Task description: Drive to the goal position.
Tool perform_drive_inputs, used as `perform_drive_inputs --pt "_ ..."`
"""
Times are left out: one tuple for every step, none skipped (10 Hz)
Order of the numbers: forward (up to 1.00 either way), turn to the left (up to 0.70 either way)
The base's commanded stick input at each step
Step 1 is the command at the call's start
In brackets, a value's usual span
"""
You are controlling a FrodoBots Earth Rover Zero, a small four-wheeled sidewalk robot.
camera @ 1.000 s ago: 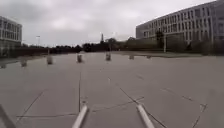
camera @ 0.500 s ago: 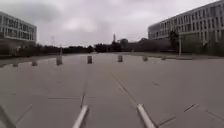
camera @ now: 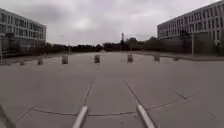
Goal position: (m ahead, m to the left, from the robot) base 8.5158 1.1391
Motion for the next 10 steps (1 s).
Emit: perform_drive_inputs --pt "1.0 0.0" --pt "1.0 0.0" --pt "1.0 0.0" --pt "1.0 0.0" --pt "1.0 0.0" --pt "1.0 0.0" --pt "1.0 0.0" --pt "1.0 0.0" --pt "1.0 0.0" --pt "1.0 0.0"
